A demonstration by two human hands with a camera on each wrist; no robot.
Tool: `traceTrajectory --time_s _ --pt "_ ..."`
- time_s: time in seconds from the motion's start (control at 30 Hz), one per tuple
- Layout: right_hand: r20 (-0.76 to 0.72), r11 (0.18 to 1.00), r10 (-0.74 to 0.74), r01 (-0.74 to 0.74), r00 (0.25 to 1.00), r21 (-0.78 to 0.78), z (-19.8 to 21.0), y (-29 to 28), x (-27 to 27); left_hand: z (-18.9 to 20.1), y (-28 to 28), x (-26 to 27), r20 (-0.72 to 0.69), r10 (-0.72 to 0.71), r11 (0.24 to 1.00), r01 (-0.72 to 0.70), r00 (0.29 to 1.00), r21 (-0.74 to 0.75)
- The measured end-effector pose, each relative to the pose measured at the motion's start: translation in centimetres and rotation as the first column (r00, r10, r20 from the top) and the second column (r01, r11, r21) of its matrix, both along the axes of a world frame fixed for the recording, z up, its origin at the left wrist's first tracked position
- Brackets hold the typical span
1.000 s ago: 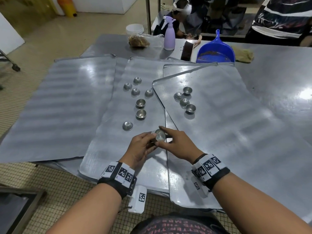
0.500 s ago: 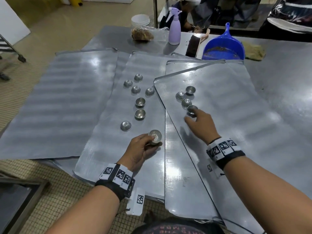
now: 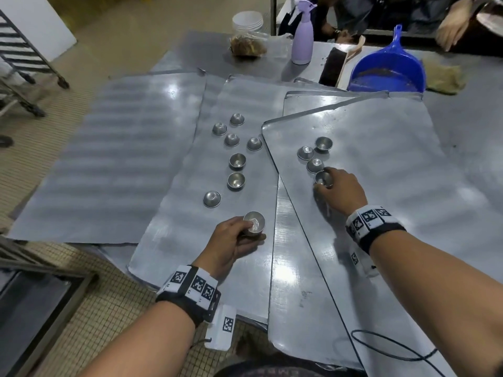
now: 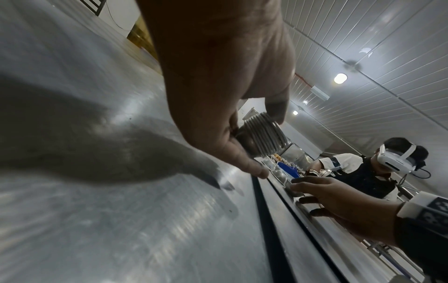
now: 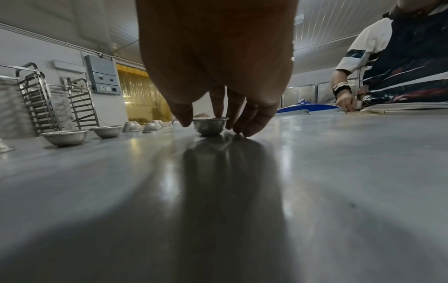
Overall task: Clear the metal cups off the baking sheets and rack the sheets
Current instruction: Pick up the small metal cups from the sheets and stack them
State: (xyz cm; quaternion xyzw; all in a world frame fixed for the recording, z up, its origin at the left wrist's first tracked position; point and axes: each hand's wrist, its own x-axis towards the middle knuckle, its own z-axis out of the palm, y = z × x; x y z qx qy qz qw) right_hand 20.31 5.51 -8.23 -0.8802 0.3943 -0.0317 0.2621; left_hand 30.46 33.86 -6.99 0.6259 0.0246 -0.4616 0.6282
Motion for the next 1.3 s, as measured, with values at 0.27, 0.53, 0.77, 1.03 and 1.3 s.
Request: traceTrajectory --time_s 0.27,0.53,0.77,1.03,1.3 --pt "-0.047 1.000 -0.028 0.028 0.999 -0.002 0.0 2.2 -1.6 -0.1 0.7 -0.4 -0.014 -0.011 1.000 0.010 1.000 -0.026" --pt "0.001 0.999 -0.045 0.045 0.999 -0.005 -0.1 6.6 -2.9 0.3 2.2 -0.3 0.011 -0.055 0.997 0.056 0.998 -0.050" --pt "0.074 0.999 -0.037 0.034 0.997 0.042 0.2 10.5 -3.1 -0.1 3.4 0.1 0.015 -0.056 0.993 0.057 0.998 -0.099" --pt "0.373 0.976 0.086 -0.153 0.924 0.154 3.1 16.0 -1.9 0.4 5.0 0.3 -0.023 -0.049 0.988 0.045 0.999 -0.150" --pt "0.455 0.926 0.199 -0.319 0.868 0.204 4.2 20.2 -1.1 0.5 5.5 0.4 -0.089 0.035 0.974 -0.053 0.995 -0.219"
